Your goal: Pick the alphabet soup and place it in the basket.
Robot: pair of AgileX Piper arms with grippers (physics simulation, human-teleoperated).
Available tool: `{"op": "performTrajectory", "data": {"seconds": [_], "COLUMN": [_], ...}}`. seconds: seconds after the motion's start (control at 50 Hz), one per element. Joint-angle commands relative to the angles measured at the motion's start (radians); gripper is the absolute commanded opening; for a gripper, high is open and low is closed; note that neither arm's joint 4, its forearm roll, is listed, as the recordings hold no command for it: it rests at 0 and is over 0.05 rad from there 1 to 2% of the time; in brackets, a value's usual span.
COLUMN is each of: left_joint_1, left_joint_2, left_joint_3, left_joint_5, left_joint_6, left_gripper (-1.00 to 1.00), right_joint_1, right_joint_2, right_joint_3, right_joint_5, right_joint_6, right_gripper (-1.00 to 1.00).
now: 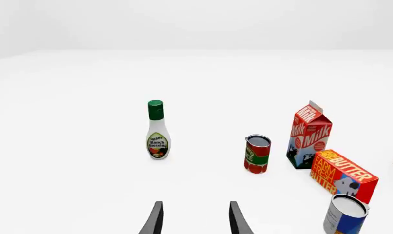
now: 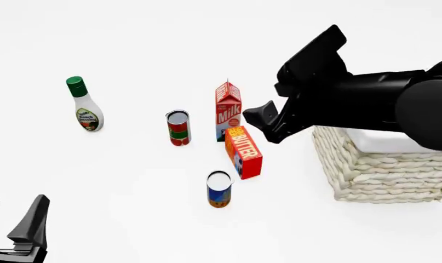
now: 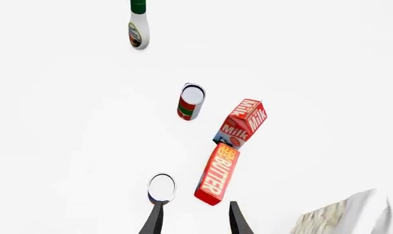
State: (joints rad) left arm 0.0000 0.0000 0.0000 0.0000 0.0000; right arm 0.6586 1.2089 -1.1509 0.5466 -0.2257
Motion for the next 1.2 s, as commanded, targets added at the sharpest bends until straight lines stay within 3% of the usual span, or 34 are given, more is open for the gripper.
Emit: {"op": "performTrajectory", "data": {"seconds": [0.02, 0.56, 0.92, 1.2], "left_joint_1": [0.000, 0.000, 0.000, 0.000], "left_joint_2": [0.000, 0.000, 0.000, 0.000], "left_joint_3": [0.000, 0.000, 0.000, 0.000], "left_joint_5": [0.000, 0.000, 0.000, 0.000], "left_joint_6": [0.000, 0.000, 0.000, 0.000], "left_gripper": [1.00, 1.00, 1.00, 1.00], "right_joint_1": [0.028, 0.056, 0.092, 0.099], "right_joint_2": [0.049, 0.163, 0.239, 0.255], "right_joint_3": [-0.031, -0.063, -0.029, 0.001], "right_joint_5": [-0.012, -0.057, -0.129, -0.151], "right_joint_6": [0.021, 0.044, 0.091, 0.093], "right_gripper": [1.00, 1.00, 1.00, 1.00]}}
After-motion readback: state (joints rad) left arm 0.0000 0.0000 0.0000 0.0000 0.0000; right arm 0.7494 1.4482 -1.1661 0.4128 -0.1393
